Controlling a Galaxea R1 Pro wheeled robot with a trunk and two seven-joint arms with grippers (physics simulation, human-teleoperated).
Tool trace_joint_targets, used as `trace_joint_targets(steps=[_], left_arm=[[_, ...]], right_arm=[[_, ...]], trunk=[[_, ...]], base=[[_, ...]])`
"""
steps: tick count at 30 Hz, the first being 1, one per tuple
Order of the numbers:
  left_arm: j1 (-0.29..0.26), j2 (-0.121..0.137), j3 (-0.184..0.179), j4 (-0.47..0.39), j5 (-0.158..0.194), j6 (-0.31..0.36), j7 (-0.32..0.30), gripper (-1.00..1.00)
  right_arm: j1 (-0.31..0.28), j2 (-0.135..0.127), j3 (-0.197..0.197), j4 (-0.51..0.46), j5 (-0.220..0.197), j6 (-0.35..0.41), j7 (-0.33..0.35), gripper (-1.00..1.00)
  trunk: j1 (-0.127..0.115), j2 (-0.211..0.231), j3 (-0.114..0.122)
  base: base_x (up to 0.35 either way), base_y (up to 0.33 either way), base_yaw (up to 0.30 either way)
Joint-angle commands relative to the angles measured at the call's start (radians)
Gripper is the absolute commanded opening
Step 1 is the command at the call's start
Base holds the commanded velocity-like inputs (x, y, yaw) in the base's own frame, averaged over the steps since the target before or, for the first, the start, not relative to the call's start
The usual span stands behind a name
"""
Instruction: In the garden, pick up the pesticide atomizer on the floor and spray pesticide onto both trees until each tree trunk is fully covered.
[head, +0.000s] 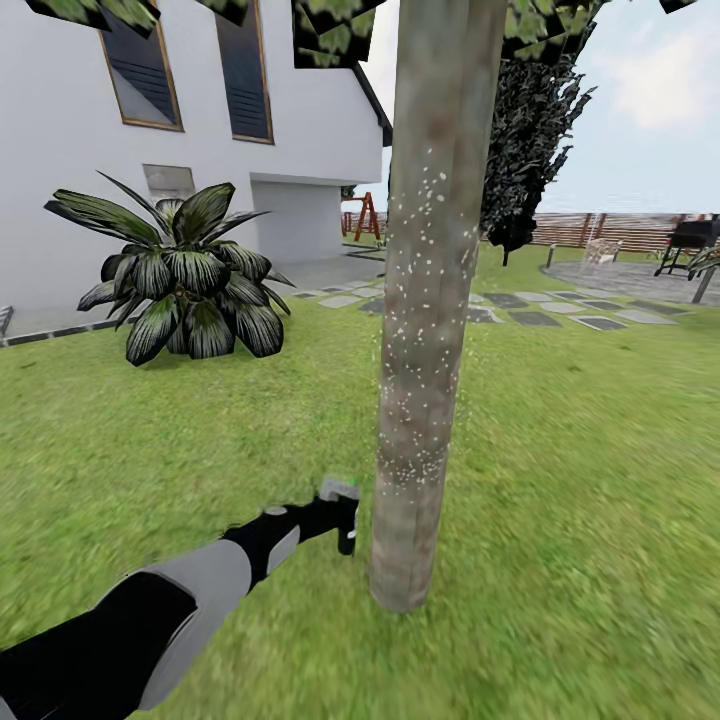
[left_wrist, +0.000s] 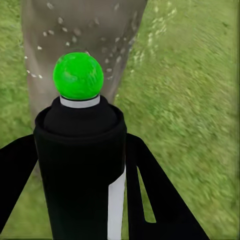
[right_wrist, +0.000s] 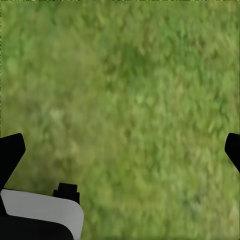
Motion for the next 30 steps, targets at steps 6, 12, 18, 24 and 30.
trace_joint_targets(steps=[6, 12, 18, 24, 30], left_arm=[[0.063, 0.019, 0.005, 0.0, 0.002, -0.085, 0.0, -1.0], [0.074, 0.033, 0.004, 0.0, 0.003, -0.091, -0.005, -1.0], [0.074, 0.034, 0.005, -0.001, 0.005, -0.089, -0.003, -1.0], [0.074, 0.035, 0.005, -0.002, 0.006, -0.089, -0.001, -1.0], [0.074, 0.035, 0.005, -0.002, 0.007, -0.088, -0.003, -1.0]], right_arm=[[0.0, 0.003, 0.0, 0.0, 0.0, -0.003, 0.0, 1.0], [0.0, 0.008, 0.0, 0.0, 0.0, -0.003, 0.0, 1.0], [0.0, 0.011, 0.0, 0.0, 0.0, -0.003, 0.0, 1.0], [0.0, 0.019, 0.0, 0.001, 0.0, -0.002, 0.0, 1.0], [0.001, 0.026, 0.0, 0.001, 0.0, -0.001, 0.0, 1.0]], trunk=[[0.0, 0.0, 0.0], [0.0, 0.0, 0.0], [0.0, 0.0, 0.0], [0.0, 0.0, 0.0], [0.0, 0.0, 0.0]], base=[[0.0, 0.0, 0.0], [0.0, 0.197, 0.0], [0.0, 0.329, 0.0], [0.022, 0.34, -0.127], [0.08, 0.341, -0.289]])
